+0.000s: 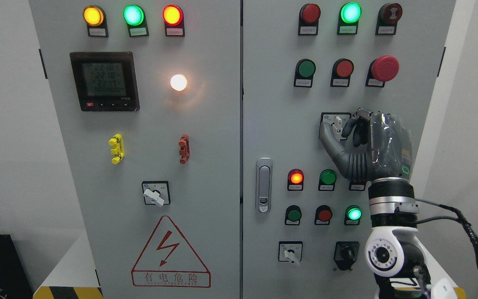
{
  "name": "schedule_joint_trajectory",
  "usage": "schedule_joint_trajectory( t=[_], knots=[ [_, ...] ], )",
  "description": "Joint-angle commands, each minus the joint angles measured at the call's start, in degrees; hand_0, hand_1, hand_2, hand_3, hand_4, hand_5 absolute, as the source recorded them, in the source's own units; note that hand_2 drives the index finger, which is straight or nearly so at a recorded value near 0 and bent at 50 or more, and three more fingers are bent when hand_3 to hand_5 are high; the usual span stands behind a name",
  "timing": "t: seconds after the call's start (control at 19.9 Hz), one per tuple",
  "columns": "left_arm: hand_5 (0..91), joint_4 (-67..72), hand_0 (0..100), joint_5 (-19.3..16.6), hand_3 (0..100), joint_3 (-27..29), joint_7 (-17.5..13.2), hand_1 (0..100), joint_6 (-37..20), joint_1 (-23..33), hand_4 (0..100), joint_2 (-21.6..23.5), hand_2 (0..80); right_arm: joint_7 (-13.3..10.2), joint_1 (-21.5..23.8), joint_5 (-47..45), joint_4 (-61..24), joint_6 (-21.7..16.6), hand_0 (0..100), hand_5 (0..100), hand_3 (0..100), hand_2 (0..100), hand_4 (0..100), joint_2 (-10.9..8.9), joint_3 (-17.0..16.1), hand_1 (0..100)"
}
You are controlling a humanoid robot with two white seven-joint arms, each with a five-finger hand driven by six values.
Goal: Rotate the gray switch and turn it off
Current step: 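Open the right hand's fingers to release the switch knob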
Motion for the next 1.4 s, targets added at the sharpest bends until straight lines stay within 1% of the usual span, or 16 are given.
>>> schedule_joint_trajectory(
  t=[0.0, 0.2, 0.35, 0.6, 0.7, 0.75, 0.85, 0.95, 1.0, 1.05, 1.1, 1.15, 1.2, 1.25, 1.3, 1.35],
  knots=[
    [0.0, -1.41, 12, 1.14, 0, 0.44, -0.03, 39, -0.04, -0.53, 0, -0.04, 0.0, -0.50, 0.33, 0.12, -0.77, -0.79, 26, 100, 99, 73, 98, -0.04, 0.20, 41],
    [0.0, -1.41, 12, 1.14, 0, 0.44, -0.03, 39, -0.04, -0.53, 0, 0.05, 0.0, -0.59, 0.69, 0.20, -1.13, -1.58, 25, 100, 99, 73, 98, -0.13, 0.20, 41],
    [0.0, -1.41, 12, 1.14, 0, 0.44, -0.03, 39, -0.04, -0.53, 0, 0.05, 0.0, -1.64, 0.77, 0.20, -1.22, -1.76, 25, 100, 99, 73, 98, -0.56, 0.03, 41],
    [0.0, -1.41, 12, 1.14, 0, 0.44, -0.03, 39, -0.04, -0.53, 0, 0.05, 0.0, -1.82, 1.30, 0.38, -2.36, -1.94, 25, 100, 99, 73, 98, -0.92, -0.41, 42],
    [0.0, -1.41, 12, 1.14, 0, 0.44, -0.03, 39, -0.04, -0.53, 0, 0.05, 0.0, -1.99, 2.18, 0.38, -3.15, -3.51, 25, 100, 99, 73, 98, -1.18, -0.59, 42],
    [0.0, -1.41, 12, 1.14, 0, 0.44, -0.03, 39, -0.04, -0.53, 0, -0.04, 0.0, -2.52, 2.62, 0.38, -3.59, -4.39, 25, 100, 99, 73, 98, -1.18, -0.68, 42],
    [0.0, -1.41, 12, 1.14, 0, 0.44, 0.06, 39, -0.04, -0.53, 0, -0.04, 0.0, -4.10, 3.67, 0.38, -4.55, -6.24, 25, 100, 99, 73, 98, -1.36, -0.68, 42],
    [0.0, -1.41, 12, 1.14, 0, 0.44, -0.03, 39, -0.04, -0.53, 0, -0.04, 0.0, -5.59, 4.99, 0.38, -6.04, -8.60, 25, 100, 98, 71, 97, -2.58, -0.68, 42],
    [0.0, -1.41, 12, 1.14, 0, 0.44, -0.03, 39, -0.04, -0.53, 0, -0.04, 0.0, -6.47, 5.60, 0.38, -6.75, -10.36, 25, 100, 97, 67, 95, -3.20, -0.76, 42],
    [0.0, -1.41, 12, 1.14, 0, 0.44, -0.03, 39, -0.04, -0.53, 0, 0.05, 0.0, -7.26, 6.22, 0.47, -7.19, -12.29, 24, 100, 96, 62, 94, -3.72, -0.85, 41],
    [0.0, -1.41, 12, 1.14, 0, 0.44, -0.03, 39, 0.05, -0.53, 0, 0.05, 0.0, -7.96, 6.83, 0.47, -7.63, -14.05, 24, 100, 96, 61, 93, -4.34, -1.03, 41],
    [0.0, -1.41, 12, 1.14, 0, 0.44, -0.03, 39, -0.04, -0.53, 0, -0.04, 0.0, -8.49, 7.71, 0.38, -8.33, -15.29, 24, 97, 95, 58, 90, -5.04, -1.46, 41],
    [0.0, -1.41, 12, 1.14, 0, 0.44, -0.03, 39, -0.04, -0.53, 0, 0.05, 0.0, -8.50, 8.59, 0.38, -8.77, -16.60, 24, 88, 90, 56, 84, -5.74, -2.43, 41],
    [0.0, -1.41, 12, 1.14, 0, 0.44, 0.06, 39, -0.04, -0.53, 0, -0.04, 0.0, -8.50, 9.81, 0.38, -9.38, -18.10, 24, 84, 89, 55, 82, -6.36, -3.13, 41],
    [0.0, -1.41, 12, 1.14, 0, 0.44, -0.03, 39, -0.04, -0.53, 0, 0.05, 0.0, -8.50, 10.87, 0.38, -9.65, -20.02, 25, 75, 87, 54, 77, -7.06, -3.75, 41],
    [0.0, -1.41, 12, 1.14, 0, 0.44, -0.03, 39, -0.04, -0.53, 0, 0.05, 0.0, -8.50, 11.93, 0.29, -9.74, -22.05, 26, 67, 82, 54, 68, -7.59, -4.62, 41]
  ],
)
